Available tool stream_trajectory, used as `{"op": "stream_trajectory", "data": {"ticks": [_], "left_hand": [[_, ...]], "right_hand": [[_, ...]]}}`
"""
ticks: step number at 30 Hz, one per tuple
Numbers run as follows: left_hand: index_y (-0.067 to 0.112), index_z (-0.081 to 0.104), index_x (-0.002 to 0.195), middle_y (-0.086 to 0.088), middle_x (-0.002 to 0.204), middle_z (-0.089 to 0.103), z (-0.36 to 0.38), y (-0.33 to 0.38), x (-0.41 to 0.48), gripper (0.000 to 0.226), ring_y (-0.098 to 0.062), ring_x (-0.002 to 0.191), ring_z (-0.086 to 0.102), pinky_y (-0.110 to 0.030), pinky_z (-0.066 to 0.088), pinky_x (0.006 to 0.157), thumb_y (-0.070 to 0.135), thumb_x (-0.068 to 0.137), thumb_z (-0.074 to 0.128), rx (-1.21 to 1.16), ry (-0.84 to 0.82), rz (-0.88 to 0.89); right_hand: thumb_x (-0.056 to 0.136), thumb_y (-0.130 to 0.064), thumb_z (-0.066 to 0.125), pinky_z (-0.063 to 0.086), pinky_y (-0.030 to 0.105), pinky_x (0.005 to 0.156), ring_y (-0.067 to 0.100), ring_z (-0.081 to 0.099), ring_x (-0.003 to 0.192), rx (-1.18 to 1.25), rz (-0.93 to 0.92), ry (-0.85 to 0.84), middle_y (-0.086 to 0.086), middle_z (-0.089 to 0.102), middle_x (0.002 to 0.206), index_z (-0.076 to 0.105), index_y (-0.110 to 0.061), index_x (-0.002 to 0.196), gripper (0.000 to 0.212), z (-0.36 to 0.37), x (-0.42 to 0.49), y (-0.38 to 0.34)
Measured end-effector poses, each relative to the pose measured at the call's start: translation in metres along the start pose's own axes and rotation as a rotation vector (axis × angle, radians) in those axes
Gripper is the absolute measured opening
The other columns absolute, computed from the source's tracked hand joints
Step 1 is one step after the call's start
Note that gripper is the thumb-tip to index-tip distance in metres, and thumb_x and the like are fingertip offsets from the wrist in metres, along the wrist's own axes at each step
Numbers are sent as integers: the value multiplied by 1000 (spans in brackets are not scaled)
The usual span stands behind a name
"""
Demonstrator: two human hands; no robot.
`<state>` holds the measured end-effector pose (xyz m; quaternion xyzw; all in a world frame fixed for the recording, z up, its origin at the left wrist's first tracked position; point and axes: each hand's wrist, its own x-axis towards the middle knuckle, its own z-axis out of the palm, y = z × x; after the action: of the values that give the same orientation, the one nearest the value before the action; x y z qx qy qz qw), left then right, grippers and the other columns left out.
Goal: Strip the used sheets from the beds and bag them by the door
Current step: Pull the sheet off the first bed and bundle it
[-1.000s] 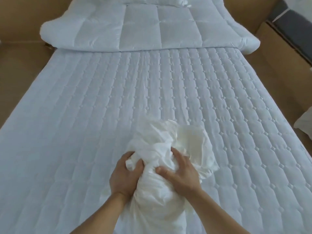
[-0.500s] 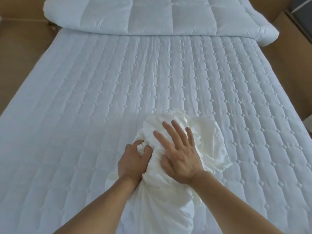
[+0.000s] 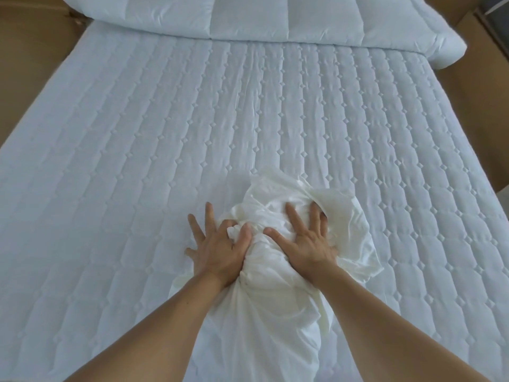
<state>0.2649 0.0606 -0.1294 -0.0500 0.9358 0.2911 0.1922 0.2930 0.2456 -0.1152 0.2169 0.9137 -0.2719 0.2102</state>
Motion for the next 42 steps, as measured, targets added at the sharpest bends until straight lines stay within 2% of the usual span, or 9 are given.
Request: {"op": "stream_trajectory", "data": {"ticks": [7,12,15,22,26,29,33,36,42], "left_hand": [[65,-16,141,20,161,-21,1,-5,5,63,-30,150,-18,-71,10,110,75,89,19,-68,-87,-80],[65,25,137,11,160,20,-3,-3,4,51,-31,148,11,-58,23,112,69,87,16,-73,-165,-70],[60,37,124,11,131,50,-4,-3,-9,47,-19,115,52,-39,37,88,72,82,19,-76,-91,-60],[57,40,117,17,106,54,0,-12,-33,47,-8,88,55,-35,38,74,76,76,27,-158,51,9],[62,29,130,14,122,51,-6,-18,-28,61,-12,106,52,-37,38,81,82,73,28,-193,-38,53],[63,30,131,12,131,50,-7,-17,-27,62,-15,115,53,-36,37,83,84,72,29,-194,-39,73],[65,30,128,12,120,53,-5,-19,-27,62,-17,106,56,-35,37,80,85,70,30,-178,-16,69],[65,29,127,13,108,53,-3,-22,-27,62,-19,98,57,-35,38,79,85,68,28,-162,3,54],[61,33,126,19,102,50,-2,-22,-36,57,-11,87,51,-34,37,76,80,72,30,-148,73,62]], "right_hand": [[42,-109,25,32,49,109,34,28,140,45,86,-5,8,23,152,4,-65,141,110,5,3,5],[39,-110,20,41,46,98,31,47,121,43,87,37,4,44,131,15,-67,137,107,6,-1,11],[41,-109,25,39,42,93,25,52,114,99,43,85,-1,50,119,26,-66,131,100,8,-11,15],[44,-104,42,45,38,92,15,55,109,246,-31,114,-13,50,116,36,-63,125,91,8,-37,23],[44,-108,28,17,59,113,25,5,148,31,17,89,-7,6,156,15,-66,138,104,8,-29,16],[37,-110,35,12,65,115,26,-22,148,70,70,-34,-15,-26,156,0,-67,142,118,3,-17,15],[29,-108,44,20,50,117,29,10,149,153,83,-88,2,8,161,11,-66,141,124,0,-14,17],[29,-108,43,39,43,96,26,42,131,151,102,-69,5,37,143,19,-66,135,117,2,-17,14],[31,-107,41,40,34,81,14,47,103,160,65,-27,-9,41,110,29,-61,134,114,-1,-36,16]]}}
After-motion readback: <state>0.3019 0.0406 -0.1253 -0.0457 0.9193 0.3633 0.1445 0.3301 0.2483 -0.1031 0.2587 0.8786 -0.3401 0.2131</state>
